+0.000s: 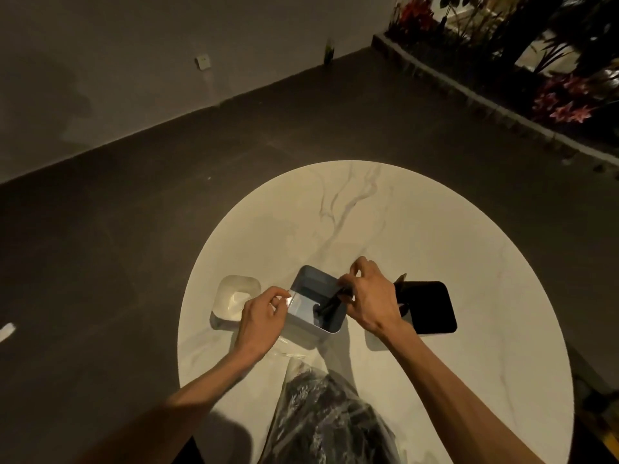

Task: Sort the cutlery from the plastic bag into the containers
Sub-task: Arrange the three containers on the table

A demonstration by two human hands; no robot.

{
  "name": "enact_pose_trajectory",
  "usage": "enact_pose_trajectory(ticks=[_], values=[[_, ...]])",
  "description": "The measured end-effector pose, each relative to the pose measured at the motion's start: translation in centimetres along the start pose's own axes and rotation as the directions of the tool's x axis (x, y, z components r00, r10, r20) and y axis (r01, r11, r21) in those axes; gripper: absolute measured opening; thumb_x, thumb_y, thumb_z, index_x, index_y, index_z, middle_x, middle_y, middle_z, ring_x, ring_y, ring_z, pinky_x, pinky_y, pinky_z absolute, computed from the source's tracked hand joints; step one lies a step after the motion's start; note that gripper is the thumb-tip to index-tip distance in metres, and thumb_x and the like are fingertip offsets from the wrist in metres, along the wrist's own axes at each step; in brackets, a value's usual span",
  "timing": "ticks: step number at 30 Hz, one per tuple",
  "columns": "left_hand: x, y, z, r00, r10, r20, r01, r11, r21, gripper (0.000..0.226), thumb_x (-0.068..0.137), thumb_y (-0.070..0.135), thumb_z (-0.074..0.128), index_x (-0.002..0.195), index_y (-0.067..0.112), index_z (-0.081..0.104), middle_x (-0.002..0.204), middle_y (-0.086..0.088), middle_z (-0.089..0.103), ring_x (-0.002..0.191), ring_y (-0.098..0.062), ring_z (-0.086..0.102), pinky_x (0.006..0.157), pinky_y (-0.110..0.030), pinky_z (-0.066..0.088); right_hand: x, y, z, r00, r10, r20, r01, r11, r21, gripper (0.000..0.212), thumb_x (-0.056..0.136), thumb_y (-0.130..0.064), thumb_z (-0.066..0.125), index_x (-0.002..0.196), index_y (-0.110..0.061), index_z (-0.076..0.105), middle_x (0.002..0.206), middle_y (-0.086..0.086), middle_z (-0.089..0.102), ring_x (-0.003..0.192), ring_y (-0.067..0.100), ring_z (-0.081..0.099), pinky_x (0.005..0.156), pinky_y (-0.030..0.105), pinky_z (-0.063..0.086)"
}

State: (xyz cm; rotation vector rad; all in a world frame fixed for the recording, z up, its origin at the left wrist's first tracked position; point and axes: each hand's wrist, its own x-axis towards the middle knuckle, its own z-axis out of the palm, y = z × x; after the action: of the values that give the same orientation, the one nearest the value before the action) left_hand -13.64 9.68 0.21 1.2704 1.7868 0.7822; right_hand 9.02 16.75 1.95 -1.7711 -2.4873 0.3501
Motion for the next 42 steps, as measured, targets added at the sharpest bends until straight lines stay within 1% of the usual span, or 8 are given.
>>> enact_pose_trajectory(ticks=[3, 7, 11, 15, 22, 31, 35, 42], values=[[-1.7, -0.9, -0.1, 0.999, -0.020, -0.049, 0.021, 1.000, 0.005, 0.014, 0.100, 0.015, 0.054, 0.093, 0.023, 0.063, 0.082, -0.006, 0.066, 0.081, -0.020, 0.063, 0.072, -0.044, 0.056, -0.7, -0.4, -0.6, 0.997, 0.042, -0.064, -0.036, 0.995, 0.094, 0.037, 0.085, -0.035, 0.072, 0.118, -0.022, 0.066, 0.114, 0.000, 0.051, 0.093, 0.018, 0.058, 0.057, 0.032, 0.052], [-3.7, -3.3, 0.2, 0.988, -0.153, 0.011, 0.150, 0.978, 0.143, 0.009, 0.100, 0.026, 0.055, 0.094, 0.032, 0.058, 0.083, 0.003, 0.064, 0.077, -0.013, 0.063, 0.072, -0.044, 0.061, -4.3, -3.7, -1.2, 0.972, -0.023, -0.233, 0.095, 0.948, 0.304, 0.016, 0.095, -0.031, 0.061, 0.105, -0.019, 0.065, 0.098, -0.004, 0.055, 0.072, 0.010, 0.056, 0.057, 0.022, 0.047], [-4.7, -6.1, 0.8, 0.950, -0.272, 0.150, 0.216, 0.926, 0.310, 0.013, 0.099, 0.024, 0.056, 0.111, 0.026, 0.059, 0.106, -0.001, 0.070, 0.093, -0.017, 0.065, 0.080, -0.030, 0.052, -9.2, -7.5, 3.3, 0.975, -0.216, 0.042, 0.187, 0.913, 0.362, 0.021, 0.098, -0.034, 0.050, 0.111, -0.023, 0.063, 0.104, -0.004, 0.063, 0.086, 0.010, 0.060, 0.078, 0.025, 0.055], [-4.6, -8.7, 1.6, 0.919, -0.359, 0.163, 0.277, 0.882, 0.382, 0.028, 0.098, 0.026, 0.056, 0.125, 0.026, 0.056, 0.123, 0.000, 0.068, 0.111, -0.023, 0.064, 0.093, -0.035, 0.049, -9.2, -9.6, 8.3, 0.952, -0.165, 0.256, 0.057, 0.922, 0.382, 0.032, 0.103, -0.034, 0.045, 0.130, -0.020, 0.058, 0.128, 0.002, 0.057, 0.107, 0.019, 0.060, 0.095, 0.029, 0.052], [-3.6, -10.8, 3.1, 0.941, -0.328, -0.086, 0.339, 0.903, 0.265, 0.026, 0.096, 0.023, 0.062, 0.122, 0.025, 0.060, 0.101, -0.006, 0.072, 0.099, -0.026, 0.066, 0.079, -0.028, 0.045, -6.2, -12.0, 13.7, 0.897, 0.054, 0.438, -0.215, 0.921, 0.326, 0.047, 0.093, -0.020, 0.066, 0.134, -0.014, 0.043, 0.138, 0.014, 0.041, 0.103, 0.032, 0.064, 0.094, 0.039, 0.054], [-4.7, -15.1, 3.1, 0.887, -0.461, -0.024, 0.462, 0.886, 0.049, 0.014, 0.094, 0.015, 0.060, 0.102, 0.027, 0.063, 0.080, -0.007, 0.069, 0.082, -0.031, 0.069, 0.077, -0.048, 0.061, -5.6, -11.2, 15.8, 0.888, 0.092, 0.450, -0.214, 0.950, 0.227, 0.013, 0.098, -0.019, 0.059, 0.106, -0.015, 0.069, 0.116, 0.007, 0.062, 0.095, 0.022, 0.063, 0.087, 0.034, 0.055], [-4.6, -15.9, 2.3, 0.866, -0.497, -0.048, 0.495, 0.867, -0.054, 0.016, 0.093, 0.014, 0.060, 0.093, 0.030, 0.063, 0.079, -0.002, 0.070, 0.081, -0.028, 0.069, 0.076, -0.048, 0.061, -4.6, -11.9, 15.1, 0.924, 0.109, 0.366, -0.264, 0.875, 0.406, 0.013, 0.100, -0.027, 0.061, 0.104, -0.017, 0.068, 0.099, -0.001, 0.068, 0.088, 0.016, 0.064, 0.084, 0.034, 0.056], [-4.9, -14.9, 1.4, 0.854, -0.516, 0.065, 0.520, 0.840, -0.155, 0.019, 0.099, 0.005, 0.050, 0.099, 0.017, 0.065, 0.078, -0.010, 0.068, 0.064, -0.016, 0.063, 0.045, -0.016, 0.046, -1.7, -14.1, 16.4, 0.854, 0.238, 0.463, -0.432, 0.820, 0.375, 0.008, 0.096, -0.016, 0.067, 0.089, -0.012, 0.064, 0.086, 0.002, 0.066, 0.075, 0.015, 0.061, 0.073, 0.031, 0.056]])
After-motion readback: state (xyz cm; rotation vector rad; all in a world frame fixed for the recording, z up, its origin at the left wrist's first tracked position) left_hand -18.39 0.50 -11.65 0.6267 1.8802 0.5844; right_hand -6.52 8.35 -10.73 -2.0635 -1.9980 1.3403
